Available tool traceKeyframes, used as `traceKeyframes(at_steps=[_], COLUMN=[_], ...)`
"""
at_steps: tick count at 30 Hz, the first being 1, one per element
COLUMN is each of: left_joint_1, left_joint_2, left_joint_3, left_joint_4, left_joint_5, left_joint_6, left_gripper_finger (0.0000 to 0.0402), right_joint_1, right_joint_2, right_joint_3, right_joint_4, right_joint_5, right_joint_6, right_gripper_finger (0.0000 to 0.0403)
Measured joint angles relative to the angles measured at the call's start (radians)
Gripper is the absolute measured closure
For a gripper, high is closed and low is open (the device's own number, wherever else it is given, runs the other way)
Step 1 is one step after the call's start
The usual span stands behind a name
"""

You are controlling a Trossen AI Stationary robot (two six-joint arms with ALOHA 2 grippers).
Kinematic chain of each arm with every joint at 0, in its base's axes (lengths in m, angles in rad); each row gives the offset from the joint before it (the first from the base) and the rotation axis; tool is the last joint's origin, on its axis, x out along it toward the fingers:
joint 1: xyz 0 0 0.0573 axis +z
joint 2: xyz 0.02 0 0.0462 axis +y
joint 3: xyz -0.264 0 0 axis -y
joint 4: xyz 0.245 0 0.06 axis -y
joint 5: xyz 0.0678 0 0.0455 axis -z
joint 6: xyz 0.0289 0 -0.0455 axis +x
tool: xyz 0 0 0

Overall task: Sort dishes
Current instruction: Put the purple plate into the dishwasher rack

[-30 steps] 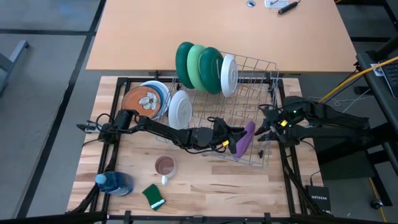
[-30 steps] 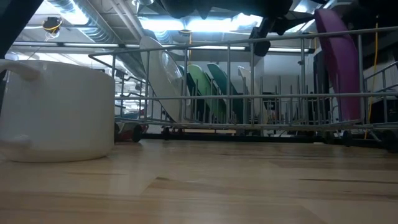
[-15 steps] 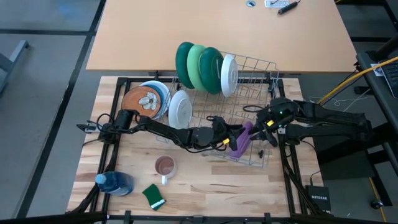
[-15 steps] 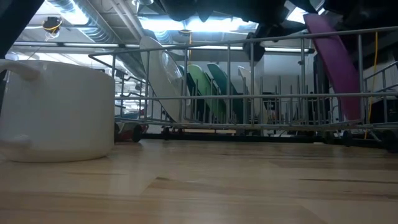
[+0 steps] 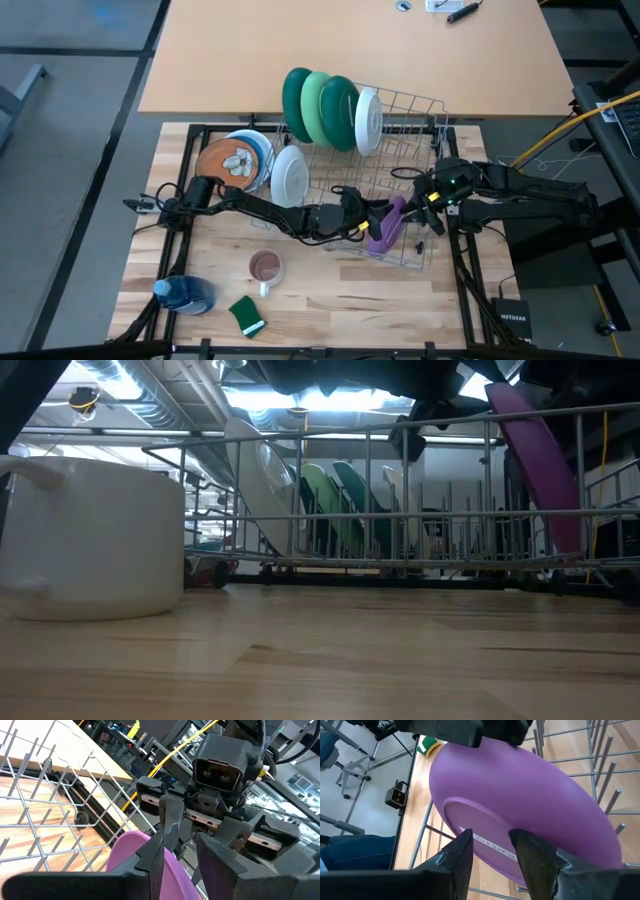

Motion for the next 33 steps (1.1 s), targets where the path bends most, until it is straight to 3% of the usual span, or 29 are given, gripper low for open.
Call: traceKeyframes(at_steps=[12, 33], left_joint_1=[-0.031, -0.021], left_joint_2=[-0.002, -0.001], left_joint_3=[0.002, 0.001], left_joint_4=[-0.008, -0.015], left_joint_5=[0.015, 0.010], left_joint_6=[-0.008, -0.010], left_gripper_finger=[0.0298, 0.0298], right_joint_1=[-0.001, 0.000], right_joint_2=[-0.042, -0.095], right_joint_3=[0.000, 0.000], right_joint_4=[-0.068, -0.028], right_joint_5=[-0.093, -0.131], right_joint_6=[-0.008, -0.032], right_gripper_finger=[0.0251, 0.0251])
